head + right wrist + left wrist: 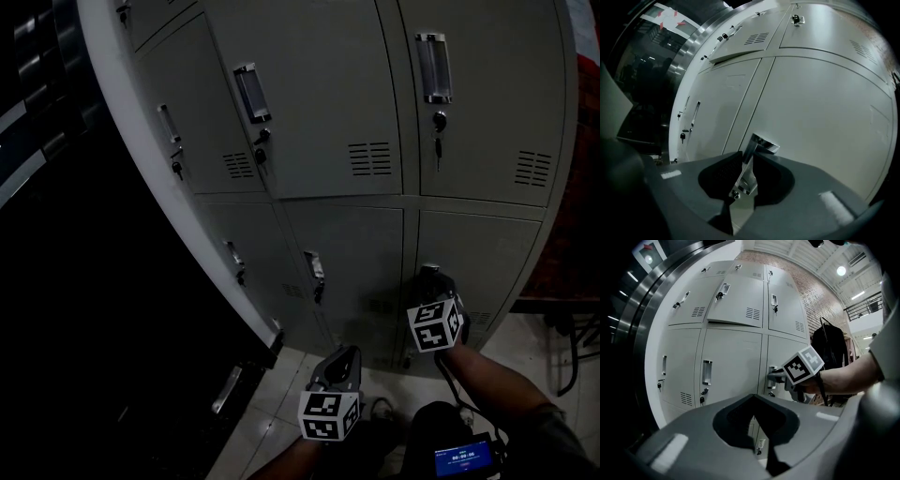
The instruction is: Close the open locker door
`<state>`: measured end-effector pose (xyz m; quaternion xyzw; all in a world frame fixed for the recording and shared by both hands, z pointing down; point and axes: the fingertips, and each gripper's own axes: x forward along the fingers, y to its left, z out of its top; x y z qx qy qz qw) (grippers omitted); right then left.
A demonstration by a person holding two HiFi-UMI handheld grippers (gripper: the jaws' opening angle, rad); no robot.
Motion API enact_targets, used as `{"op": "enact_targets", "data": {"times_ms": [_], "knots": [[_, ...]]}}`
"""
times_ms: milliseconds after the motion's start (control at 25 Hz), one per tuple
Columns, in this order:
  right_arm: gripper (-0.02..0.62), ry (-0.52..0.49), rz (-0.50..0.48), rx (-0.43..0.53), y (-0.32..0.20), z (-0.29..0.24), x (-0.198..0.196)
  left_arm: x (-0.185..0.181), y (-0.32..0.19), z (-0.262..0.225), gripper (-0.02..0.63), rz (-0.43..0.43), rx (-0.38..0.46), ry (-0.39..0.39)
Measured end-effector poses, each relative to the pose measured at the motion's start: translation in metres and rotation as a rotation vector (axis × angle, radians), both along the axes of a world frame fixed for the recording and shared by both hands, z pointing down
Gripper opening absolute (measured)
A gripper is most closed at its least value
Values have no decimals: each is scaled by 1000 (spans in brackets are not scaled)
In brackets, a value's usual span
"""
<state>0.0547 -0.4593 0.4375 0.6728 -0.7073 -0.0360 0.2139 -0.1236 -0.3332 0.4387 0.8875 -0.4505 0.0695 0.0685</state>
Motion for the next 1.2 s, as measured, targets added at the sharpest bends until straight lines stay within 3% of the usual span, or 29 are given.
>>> {"op": "enact_targets", "data": {"times_ms": [640,880,1200], "knots": [[101,-35,-42,-10,19,-3,5,8,4,-2,3,14,0,-2],[81,-43,-85,7,68,-17,22,37,20,-13,3,66,20,-10],[58,-65,-62,46,160,-41,80,99,56,-29,2,135,53,-54]]}}
